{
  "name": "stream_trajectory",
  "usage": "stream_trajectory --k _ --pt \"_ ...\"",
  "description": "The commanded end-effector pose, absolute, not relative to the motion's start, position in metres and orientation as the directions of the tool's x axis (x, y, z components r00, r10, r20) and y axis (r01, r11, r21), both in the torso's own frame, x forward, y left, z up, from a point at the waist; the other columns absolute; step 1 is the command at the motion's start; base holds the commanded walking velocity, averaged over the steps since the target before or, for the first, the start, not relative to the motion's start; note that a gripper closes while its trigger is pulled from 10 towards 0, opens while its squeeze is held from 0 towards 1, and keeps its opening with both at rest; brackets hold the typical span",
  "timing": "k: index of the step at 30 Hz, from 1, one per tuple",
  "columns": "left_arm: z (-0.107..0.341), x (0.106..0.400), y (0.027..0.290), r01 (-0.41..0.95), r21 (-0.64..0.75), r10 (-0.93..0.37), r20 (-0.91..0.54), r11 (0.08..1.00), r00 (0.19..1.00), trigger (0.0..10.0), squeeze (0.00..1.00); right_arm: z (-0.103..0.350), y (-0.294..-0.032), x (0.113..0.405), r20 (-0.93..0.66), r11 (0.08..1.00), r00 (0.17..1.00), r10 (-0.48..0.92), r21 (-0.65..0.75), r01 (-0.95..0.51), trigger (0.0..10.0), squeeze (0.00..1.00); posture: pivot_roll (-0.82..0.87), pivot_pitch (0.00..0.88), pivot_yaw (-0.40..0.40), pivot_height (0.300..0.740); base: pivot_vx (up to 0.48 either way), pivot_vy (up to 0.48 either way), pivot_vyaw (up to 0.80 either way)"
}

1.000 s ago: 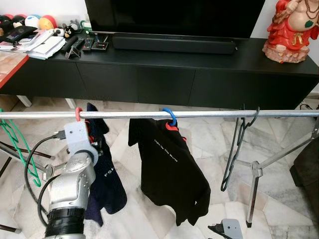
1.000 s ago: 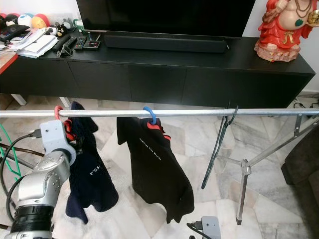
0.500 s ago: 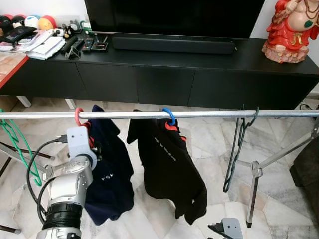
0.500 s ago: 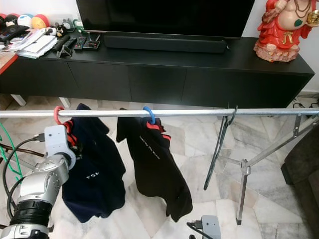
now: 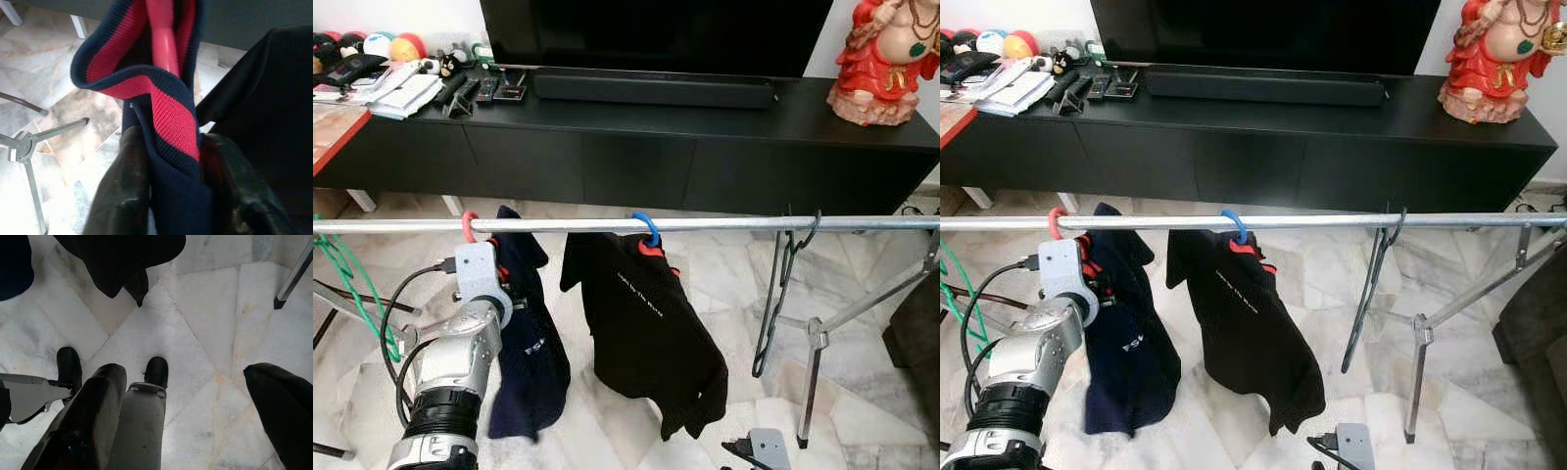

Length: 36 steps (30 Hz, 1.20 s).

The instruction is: Hang hanger

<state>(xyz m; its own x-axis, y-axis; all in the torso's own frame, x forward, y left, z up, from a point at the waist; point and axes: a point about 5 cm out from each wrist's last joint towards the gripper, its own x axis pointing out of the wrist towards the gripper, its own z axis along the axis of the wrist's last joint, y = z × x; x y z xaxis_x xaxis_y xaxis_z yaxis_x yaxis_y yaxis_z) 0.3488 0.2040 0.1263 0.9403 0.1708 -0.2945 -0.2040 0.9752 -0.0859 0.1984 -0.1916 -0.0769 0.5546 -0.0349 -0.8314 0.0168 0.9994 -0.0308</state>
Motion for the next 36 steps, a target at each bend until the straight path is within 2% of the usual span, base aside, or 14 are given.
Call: stream_trajectory --k 1,3,23,26,36 --pt "0.121 0.347 0.206 -0.235 -0.083 0.199 -0.314 0.968 0.929 0.0 0.0 -0.08 -0.192 0.192 -0.846 0.999 0.532 -0.039 -0.024 0.035 10.0 0.0 0.01 0.153 -0.007 0.74 0.0 0.0 0.0" --pt "0.123 0.347 0.211 -0.274 -0.044 0.25 -0.294 0.961 0.923 0.0 0.0 -0.08 -0.192 0.192 -0.846 0.999 0.532 -0.038 -0.024 0.033 10.0 0.0 0.01 0.154 -0.008 0.74 0.0 0.0 0.0" --pt "0.123 0.347 0.203 -0.253 -0.042 0.232 -0.272 0.967 0.934 0.0 0.0 -0.081 -0.191 0.19 -0.848 0.999 0.528 -0.03 -0.014 0.034 10.0 0.0 0.01 0.17 -0.003 0.74 0.0 0.0 0.0" --pt "0.122 0.345 0.206 -0.237 0.02 0.234 -0.257 0.971 0.938 0.0 0.0 -0.082 -0.191 0.19 -0.849 0.999 0.527 -0.03 -0.013 0.035 10.0 0.0 0.01 0.173 -0.004 0.74 0.0 0.0 0.0" --pt "0.142 0.326 0.213 -0.209 0.053 0.213 -0.085 0.977 0.973 0.0 0.0 -0.082 -0.19 0.189 -0.838 0.999 0.545 -0.015 0.014 0.049 10.0 0.0 0.01 0.183 -0.005 0.74 0.0 0.0 0.0"
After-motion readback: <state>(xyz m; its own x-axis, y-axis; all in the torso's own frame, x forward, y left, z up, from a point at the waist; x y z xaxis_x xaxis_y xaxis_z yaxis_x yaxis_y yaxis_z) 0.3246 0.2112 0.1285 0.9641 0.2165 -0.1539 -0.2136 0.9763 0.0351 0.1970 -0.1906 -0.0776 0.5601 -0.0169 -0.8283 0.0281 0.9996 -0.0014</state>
